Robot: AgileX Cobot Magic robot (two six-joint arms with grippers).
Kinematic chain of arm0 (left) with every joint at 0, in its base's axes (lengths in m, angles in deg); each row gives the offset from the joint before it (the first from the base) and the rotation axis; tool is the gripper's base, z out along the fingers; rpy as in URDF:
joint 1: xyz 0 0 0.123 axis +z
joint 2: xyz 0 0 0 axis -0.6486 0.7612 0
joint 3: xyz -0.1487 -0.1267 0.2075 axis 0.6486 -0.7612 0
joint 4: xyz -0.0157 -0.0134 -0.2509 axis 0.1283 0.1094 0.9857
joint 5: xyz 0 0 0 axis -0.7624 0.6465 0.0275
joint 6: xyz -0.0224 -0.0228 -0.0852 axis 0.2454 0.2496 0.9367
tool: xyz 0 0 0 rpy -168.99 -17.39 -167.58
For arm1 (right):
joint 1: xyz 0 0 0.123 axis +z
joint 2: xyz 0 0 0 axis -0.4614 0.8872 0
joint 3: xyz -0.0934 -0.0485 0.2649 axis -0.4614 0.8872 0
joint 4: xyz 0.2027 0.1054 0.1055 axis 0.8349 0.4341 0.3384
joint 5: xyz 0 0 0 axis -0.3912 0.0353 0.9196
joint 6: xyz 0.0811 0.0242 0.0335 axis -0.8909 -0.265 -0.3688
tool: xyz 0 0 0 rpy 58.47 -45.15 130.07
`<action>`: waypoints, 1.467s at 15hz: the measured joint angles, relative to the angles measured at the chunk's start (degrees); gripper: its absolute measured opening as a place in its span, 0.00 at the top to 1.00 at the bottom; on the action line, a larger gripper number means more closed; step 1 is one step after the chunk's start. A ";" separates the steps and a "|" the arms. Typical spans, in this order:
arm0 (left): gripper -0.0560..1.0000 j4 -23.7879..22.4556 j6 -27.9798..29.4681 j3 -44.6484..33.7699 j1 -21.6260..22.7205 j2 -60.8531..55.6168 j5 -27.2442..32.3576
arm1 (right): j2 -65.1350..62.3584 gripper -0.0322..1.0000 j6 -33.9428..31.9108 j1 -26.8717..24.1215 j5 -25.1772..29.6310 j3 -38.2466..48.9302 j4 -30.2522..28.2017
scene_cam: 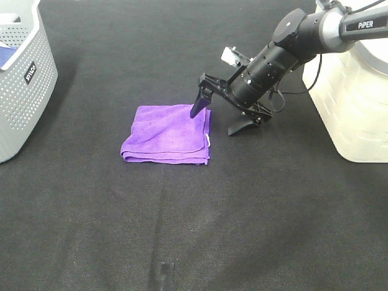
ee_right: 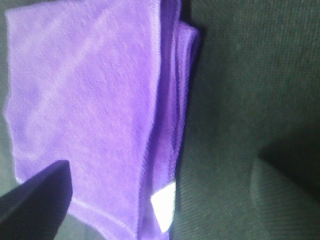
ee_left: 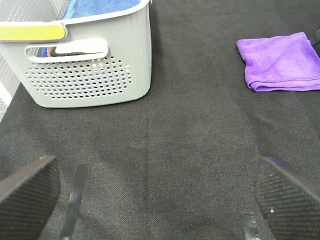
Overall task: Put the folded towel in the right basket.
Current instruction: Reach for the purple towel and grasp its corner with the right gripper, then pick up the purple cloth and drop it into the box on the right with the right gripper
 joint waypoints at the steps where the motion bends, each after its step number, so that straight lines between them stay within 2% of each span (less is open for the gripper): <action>1: 0.01 0.00 0.00 0.00 0.00 0.00 0.00 | 0.40 0.12 -0.06 -0.06 0.17 -0.40 0.52; 5: 0.01 0.00 0.00 0.00 0.00 0.00 0.00 | 1.60 0.13 -0.06 1.32 -0.74 -0.97 2.58; 8: 0.01 0.00 0.00 0.00 0.00 0.00 0.00 | 3.95 0.21 0.52 6.13 -5.67 -1.55 7.91; 9: 0.01 0.00 0.00 0.00 0.00 0.00 0.00 | 4.58 0.27 0.57 7.73 -7.16 -1.72 9.57; 11: 0.01 0.00 0.00 0.00 0.00 0.00 0.00 | 5.10 0.45 0.57 9.05 -9.45 -1.72 9.28; 12: 0.01 0.00 0.00 0.00 0.00 0.00 0.00 | 5.56 0.63 0.57 9.05 -9.85 -1.72 8.59; 14: 0.01 0.00 0.00 0.00 0.00 0.00 0.00 | 5.67 0.85 0.57 9.05 -10.14 -1.66 7.51; 15: 0.01 0.00 0.00 0.00 0.00 0.00 0.00 | 5.50 0.90 0.57 9.05 -10.31 -1.55 6.93; 17: 0.01 0.00 0.00 0.00 0.00 0.00 0.00 | 4.13 0.90 0.57 9.34 -10.49 -1.26 4.70; 18: 0.01 0.00 0.00 0.00 0.00 0.00 0.00 | 2.81 0.90 0.57 9.34 -8.77 -0.97 2.18; 20: 0.01 0.00 0.00 0.00 0.00 0.00 0.00 | -1.43 0.90 0.52 8.19 -0.57 -2.41 -1.89; 22: 0.01 0.00 0.06 0.00 0.00 0.00 0.00 | -6.82 0.90 0.52 5.10 6.59 -7.73 -5.21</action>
